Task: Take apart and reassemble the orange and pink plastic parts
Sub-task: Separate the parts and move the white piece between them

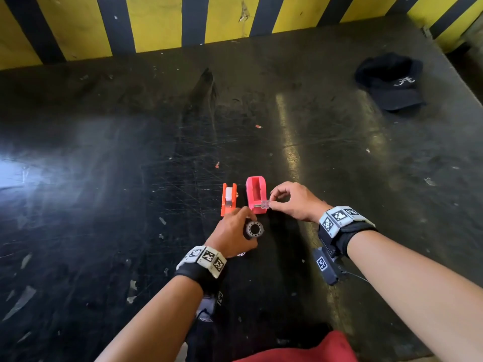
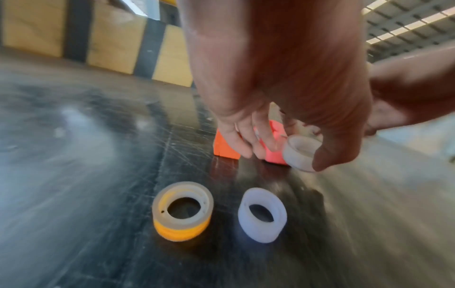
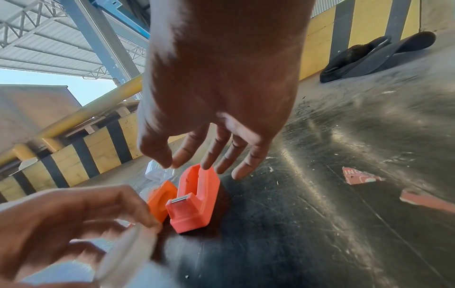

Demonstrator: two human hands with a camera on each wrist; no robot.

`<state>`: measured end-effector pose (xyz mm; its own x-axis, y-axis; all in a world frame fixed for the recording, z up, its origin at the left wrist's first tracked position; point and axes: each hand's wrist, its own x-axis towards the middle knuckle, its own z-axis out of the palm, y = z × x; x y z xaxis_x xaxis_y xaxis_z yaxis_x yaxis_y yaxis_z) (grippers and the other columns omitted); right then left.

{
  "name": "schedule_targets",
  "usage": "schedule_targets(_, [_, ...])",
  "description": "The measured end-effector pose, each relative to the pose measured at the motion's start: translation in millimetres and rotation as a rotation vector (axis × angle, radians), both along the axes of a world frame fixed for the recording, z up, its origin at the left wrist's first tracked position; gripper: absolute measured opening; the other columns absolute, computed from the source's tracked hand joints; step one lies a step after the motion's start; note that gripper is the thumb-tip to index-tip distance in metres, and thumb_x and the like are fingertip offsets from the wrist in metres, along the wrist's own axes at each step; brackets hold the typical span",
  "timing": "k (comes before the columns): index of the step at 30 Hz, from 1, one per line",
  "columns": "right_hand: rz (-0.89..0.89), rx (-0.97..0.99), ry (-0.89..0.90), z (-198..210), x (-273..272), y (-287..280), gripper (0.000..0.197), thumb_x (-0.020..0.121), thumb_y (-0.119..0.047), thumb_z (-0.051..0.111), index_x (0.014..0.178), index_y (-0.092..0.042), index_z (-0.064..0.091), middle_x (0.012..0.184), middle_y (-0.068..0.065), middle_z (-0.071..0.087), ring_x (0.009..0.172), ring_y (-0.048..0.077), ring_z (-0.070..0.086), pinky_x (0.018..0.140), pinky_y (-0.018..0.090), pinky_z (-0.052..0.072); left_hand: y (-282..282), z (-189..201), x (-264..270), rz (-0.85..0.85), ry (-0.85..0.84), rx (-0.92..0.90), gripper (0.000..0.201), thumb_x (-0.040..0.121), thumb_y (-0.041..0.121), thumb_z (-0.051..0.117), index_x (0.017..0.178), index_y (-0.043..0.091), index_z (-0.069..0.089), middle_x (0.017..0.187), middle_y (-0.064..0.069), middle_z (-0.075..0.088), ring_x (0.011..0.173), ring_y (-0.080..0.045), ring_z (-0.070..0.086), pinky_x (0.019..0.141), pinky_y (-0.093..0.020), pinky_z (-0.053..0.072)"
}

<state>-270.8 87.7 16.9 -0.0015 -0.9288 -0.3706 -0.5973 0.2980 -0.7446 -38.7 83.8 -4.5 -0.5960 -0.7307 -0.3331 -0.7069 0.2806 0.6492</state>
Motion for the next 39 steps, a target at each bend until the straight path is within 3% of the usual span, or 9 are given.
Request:
schedule_targets(4, [-0.007,0.010,0.004,-3.2,1.4,1.6,0.017,0.084,-0.027,0.082,0.091,-0.011,0.078,0.108,0.002,0.073,0.101,0.017,0.069,0.081,0.016,0.049,-11.4,9.3,19.0,0.136,0.150,0.172,0.049,0.073,0.005,0.081,0.113,0.025,0.058,0.108,0.002,0.074,0.089,-0.013,0.076,0.081,-0.024,0.062])
schedule_targets(8, [0.011,0.018,0.015,-5.0,8.6,0.0,0.018,0.084,-0.031,0.083,0.088,-0.014,0.078,0.106,-0.001,0.074,0.100,0.015,0.070,0.077,0.013,0.046,-17.2,15.8,28.2,0.242,0.223,0.287,0.054,0.073,0.003,0.083,0.112,0.031,0.058,0.106,-0.001,0.073,0.087,-0.016,0.074,0.076,-0.026,0.059])
schedule_targets(11, [0.021,0.018,-0.004,-3.9,13.1,-2.4,0.022,0.082,-0.037,0.085,0.085,-0.017,0.078,0.105,-0.003,0.073,0.098,0.014,0.069,0.084,0.021,0.052,-18.4,20.6,31.2,0.303,0.334,0.415,0.051,0.079,-0.006,0.079,0.118,0.020,0.058,0.119,-0.011,0.067,0.095,-0.031,0.076,0.077,-0.032,0.063])
schedule_targets(15, [0.022,0.008,0.004,-1.5,15.7,-5.6,0.020,0.081,-0.036,0.085,0.085,-0.017,0.078,0.105,-0.003,0.073,0.097,0.015,0.070,0.093,0.036,0.056,-17.5,28.2,31.3,0.380,0.468,0.583,0.039,0.087,0.002,0.074,0.120,0.017,0.059,0.116,-0.012,0.067,0.087,-0.020,0.073,0.082,-0.035,0.061])
schedule_targets(20, [0.028,0.005,-0.013,3.2,16.7,-7.3,0.018,0.082,-0.034,0.084,0.087,-0.017,0.078,0.110,-0.003,0.072,0.101,0.015,0.070,0.097,0.037,0.055,-22.7,29.1,30.5,0.436,0.465,0.407,0.016,0.099,0.019,0.068,0.113,0.021,0.061,0.109,-0.015,0.073,0.081,-0.018,0.074,0.080,-0.038,0.061])
schedule_targets(25, [0.048,0.000,-0.037,10.5,21.6,-10.9,0.018,0.080,-0.037,0.082,0.086,-0.021,0.078,0.108,-0.003,0.072,0.101,0.017,0.069,0.095,0.037,0.056,-34.6,29.4,37.3,0.477,0.433,0.311,0.042,0.091,0.015,0.075,0.128,0.027,0.058,0.106,-0.008,0.079,0.091,-0.021,0.079,0.083,-0.037,0.064])
schedule_targets(28, [0.055,-0.018,-0.034,10.6,25.0,-14.1,0.009,0.082,-0.030,0.083,0.085,-0.024,0.077,0.105,-0.004,0.072,0.100,0.016,0.069,0.095,0.038,0.056,-40.3,30.4,38.7,0.544,0.439,0.289,0.037,0.090,0.014,0.075,0.125,0.016,0.062,0.110,-0.007,0.078,0.098,-0.021,0.078,0.084,-0.033,0.065])
schedule_targets(33, [0.053,-0.037,-0.053,14.7,30.8,-17.9,0.011,0.084,-0.024,0.082,0.090,-0.016,0.078,0.106,0.000,0.073,0.098,0.017,0.069,0.091,0.030,0.054,-42.6,33.2,40.8,0.556,0.508,0.320,0.046,0.085,0.005,0.078,0.125,0.019,0.060,0.108,-0.011,0.078,0.098,-0.025,0.079,0.088,-0.046,0.065])
schedule_targets(39, [0.060,-0.037,-0.101,19.1,35.0,-19.0,0.010,0.084,-0.021,0.081,0.081,-0.027,0.074,0.099,-0.003,0.072,0.090,0.008,0.066,0.086,0.026,0.051,-41.5,35.3,41.4,0.523,0.555,0.430,0.059,0.078,0.010,0.073,0.135,0.020,0.061,0.124,-0.009,0.075,0.109,-0.032,0.075,0.083,-0.036,0.064])
